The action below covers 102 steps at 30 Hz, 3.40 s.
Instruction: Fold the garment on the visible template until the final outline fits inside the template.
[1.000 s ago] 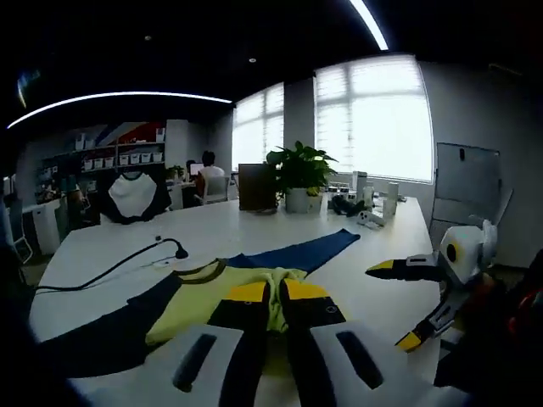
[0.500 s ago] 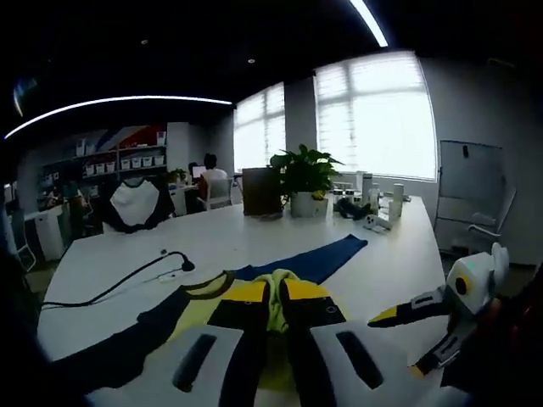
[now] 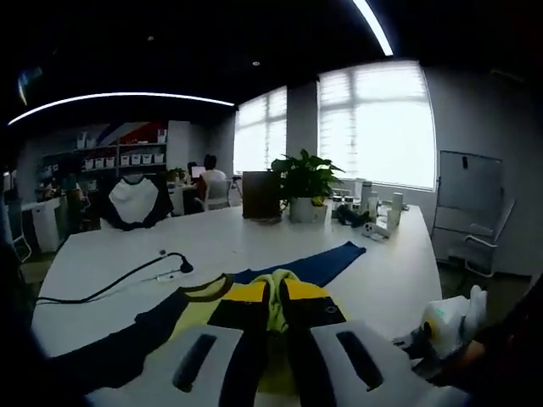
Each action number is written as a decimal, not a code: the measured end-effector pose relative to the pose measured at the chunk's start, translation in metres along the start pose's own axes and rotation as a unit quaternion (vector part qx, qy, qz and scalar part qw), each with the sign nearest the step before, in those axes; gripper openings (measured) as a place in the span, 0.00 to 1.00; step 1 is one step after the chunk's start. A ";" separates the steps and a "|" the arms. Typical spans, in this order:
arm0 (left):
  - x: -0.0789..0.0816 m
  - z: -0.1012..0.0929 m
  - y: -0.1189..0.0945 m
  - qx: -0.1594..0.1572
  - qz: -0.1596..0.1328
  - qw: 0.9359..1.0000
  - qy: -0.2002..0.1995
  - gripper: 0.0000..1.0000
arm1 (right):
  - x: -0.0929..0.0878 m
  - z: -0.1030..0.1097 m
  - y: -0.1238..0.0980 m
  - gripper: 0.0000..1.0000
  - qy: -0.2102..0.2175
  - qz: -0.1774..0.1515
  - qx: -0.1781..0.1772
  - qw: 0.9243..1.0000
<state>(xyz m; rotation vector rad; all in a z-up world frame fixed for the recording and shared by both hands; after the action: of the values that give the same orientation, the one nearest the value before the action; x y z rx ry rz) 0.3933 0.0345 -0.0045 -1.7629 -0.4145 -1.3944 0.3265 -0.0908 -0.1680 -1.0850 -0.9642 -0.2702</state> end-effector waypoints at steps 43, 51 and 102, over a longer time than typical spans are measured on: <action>-0.097 -0.016 -0.035 -0.037 0.058 0.996 -0.055 0.05 | 0.047 -0.070 -0.098 0.00 -0.403 0.171 -0.132 0.889; -0.118 -0.028 -0.031 -0.060 0.093 0.993 -0.043 0.05 | 0.062 -0.068 -0.104 0.00 -0.570 0.218 -0.157 0.776; -0.190 -0.009 -0.059 -0.090 0.186 0.974 -0.092 0.05 | -0.019 -0.073 -0.079 0.43 -0.272 0.059 -0.116 0.954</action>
<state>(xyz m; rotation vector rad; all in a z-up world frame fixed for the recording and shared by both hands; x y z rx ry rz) 0.2847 0.1067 -0.1543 -2.0037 -0.0459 -1.0330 0.3052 -0.1953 -0.1425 -1.4681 -1.3735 0.0231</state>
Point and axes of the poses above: the point that each gripper's makers call its tool centre point, and the gripper's own axes: y roughly forward along the fingers, z roughly to its left, x roughly out of its top, the point moved 7 cm from there along -y, roughly backward along the fingers, and after that the axes turned 15 degrees about z, right-handed, at the moved point
